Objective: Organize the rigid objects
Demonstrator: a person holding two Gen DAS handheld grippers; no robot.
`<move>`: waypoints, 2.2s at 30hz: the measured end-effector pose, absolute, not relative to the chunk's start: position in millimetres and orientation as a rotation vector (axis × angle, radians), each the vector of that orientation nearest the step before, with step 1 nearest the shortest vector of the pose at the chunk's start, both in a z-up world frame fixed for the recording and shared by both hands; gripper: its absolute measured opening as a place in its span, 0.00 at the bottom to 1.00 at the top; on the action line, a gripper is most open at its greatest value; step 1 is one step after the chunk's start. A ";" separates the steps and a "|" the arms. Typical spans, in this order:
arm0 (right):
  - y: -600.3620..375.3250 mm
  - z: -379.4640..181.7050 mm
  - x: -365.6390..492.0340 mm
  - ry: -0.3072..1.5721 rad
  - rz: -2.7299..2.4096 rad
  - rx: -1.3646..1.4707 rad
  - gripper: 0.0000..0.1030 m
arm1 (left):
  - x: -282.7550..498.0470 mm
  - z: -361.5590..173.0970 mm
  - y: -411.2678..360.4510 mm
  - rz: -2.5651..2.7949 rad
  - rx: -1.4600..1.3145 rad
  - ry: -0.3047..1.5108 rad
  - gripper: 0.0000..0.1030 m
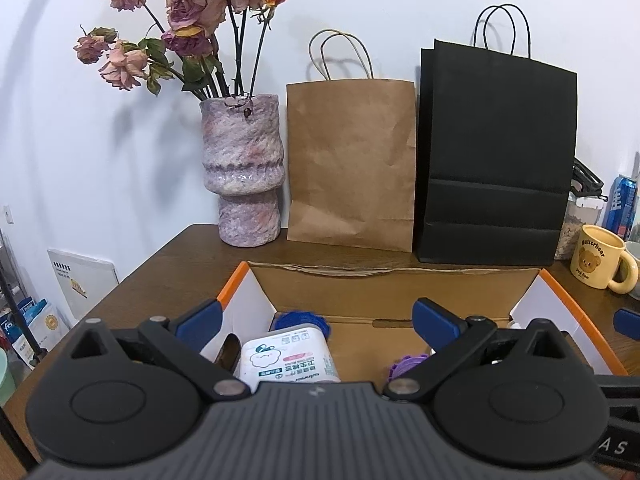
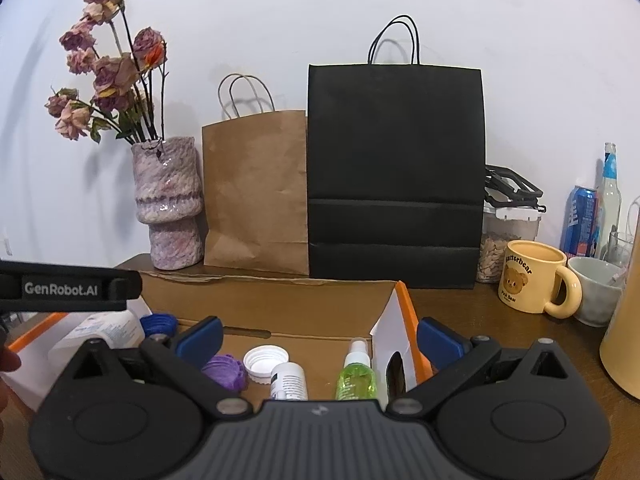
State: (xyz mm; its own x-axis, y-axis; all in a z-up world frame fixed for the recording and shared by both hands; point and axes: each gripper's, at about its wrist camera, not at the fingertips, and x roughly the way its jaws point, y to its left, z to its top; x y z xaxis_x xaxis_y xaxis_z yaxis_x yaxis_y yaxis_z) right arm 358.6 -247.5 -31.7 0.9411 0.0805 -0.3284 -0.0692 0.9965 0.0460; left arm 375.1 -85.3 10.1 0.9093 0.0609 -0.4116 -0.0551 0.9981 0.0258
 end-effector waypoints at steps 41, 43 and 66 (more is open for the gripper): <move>-259.8 1.6 200.8 0.361 0.124 0.089 1.00 | 212.3 26.3 -48.6 0.022 0.029 0.419 1.00; -257.6 1.1 187.5 0.369 0.129 0.083 1.00 | 196.5 25.9 -47.1 0.019 0.027 0.424 1.00; -237.1 -7.8 84.1 0.406 0.166 0.020 1.00 | 92.3 8.7 -38.6 -0.003 0.039 0.482 1.00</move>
